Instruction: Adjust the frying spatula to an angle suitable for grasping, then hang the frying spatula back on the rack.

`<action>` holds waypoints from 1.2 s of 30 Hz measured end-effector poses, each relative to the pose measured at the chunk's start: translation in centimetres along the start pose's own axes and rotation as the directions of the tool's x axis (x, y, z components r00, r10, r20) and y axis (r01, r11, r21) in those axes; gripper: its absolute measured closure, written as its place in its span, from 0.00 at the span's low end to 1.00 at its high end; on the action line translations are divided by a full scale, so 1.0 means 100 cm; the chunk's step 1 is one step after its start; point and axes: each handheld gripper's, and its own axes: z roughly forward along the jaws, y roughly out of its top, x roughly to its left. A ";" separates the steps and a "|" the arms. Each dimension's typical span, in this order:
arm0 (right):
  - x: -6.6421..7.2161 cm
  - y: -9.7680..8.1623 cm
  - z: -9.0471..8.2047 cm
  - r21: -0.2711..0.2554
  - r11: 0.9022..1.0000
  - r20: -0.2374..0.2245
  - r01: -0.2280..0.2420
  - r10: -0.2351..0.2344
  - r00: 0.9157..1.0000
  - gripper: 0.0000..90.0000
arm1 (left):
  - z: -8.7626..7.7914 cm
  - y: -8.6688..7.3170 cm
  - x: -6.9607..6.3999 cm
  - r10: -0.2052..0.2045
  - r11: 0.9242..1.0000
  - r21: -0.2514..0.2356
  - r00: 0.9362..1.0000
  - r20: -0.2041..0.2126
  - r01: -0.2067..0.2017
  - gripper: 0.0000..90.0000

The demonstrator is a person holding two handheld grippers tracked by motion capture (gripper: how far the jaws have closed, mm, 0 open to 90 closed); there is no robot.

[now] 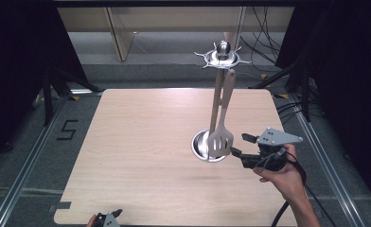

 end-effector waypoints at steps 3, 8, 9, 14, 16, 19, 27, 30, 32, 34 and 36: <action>0.003 -0.002 0.003 0.008 1.000 -0.010 0.019 -0.019 1.000 0.40 | -0.001 0.000 0.002 0.003 1.000 0.017 1.000 0.012 -0.003 0.16; 0.006 -0.009 0.010 0.042 0.999 -0.015 0.018 -0.017 1.000 0.39 | 0.000 0.000 0.002 0.004 1.000 0.004 1.000 -0.005 -0.004 0.16; 0.007 -0.010 0.011 0.054 0.998 -0.023 0.009 -0.008 1.000 0.39 | 0.001 0.000 0.002 -0.001 1.000 -0.001 1.000 -0.001 0.001 0.16; 0.012 -0.021 0.017 0.089 0.996 -0.026 -0.002 0.004 1.000 0.39 | 0.000 0.000 0.000 -0.009 1.000 0.003 1.000 -0.009 0.009 0.16; 0.013 -0.025 0.018 0.103 0.995 -0.031 -0.002 0.005 1.000 0.39 | -0.001 0.000 0.002 0.014 1.000 -0.009 1.000 0.007 -0.014 0.16; 0.016 -0.031 0.020 0.120 0.993 -0.032 -0.017 0.021 0.999 0.40 | 0.000 0.000 0.001 0.011 1.000 -0.012 1.000 0.004 -0.011 0.16; 0.017 -0.037 0.021 0.137 0.991 -0.060 0.001 0.007 0.998 0.40 | -0.001 -0.001 0.002 0.008 1.000 0.006 1.000 -0.008 -0.008 0.16; 0.018 -0.041 0.021 0.140 0.990 -0.071 -0.001 0.011 0.997 0.40 | -0.002 -0.001 0.002 0.014 1.000 0.002 1.000 -0.009 -0.014 0.16; 0.020 -0.043 0.021 0.149 0.989 -0.073 -0.013 0.024 0.997 0.39 | -0.002 -0.001 0.003 0.026 1.000 0.014 1.000 -0.002 -0.026 0.16; 0.021 -0.044 0.021 0.144 0.990 -0.074 -0.005 0.016 0.997 0.39 | -0.001 -0.001 0.002 0.035 0.999 0.002 0.999 0.007 -0.035 0.16; 0.023 -0.046 0.021 0.147 0.989 -0.084 0.001 0.012 0.996 0.39 | -0.001 -0.002 0.002 0.034 0.999 0.001 0.999 0.007 -0.034 0.16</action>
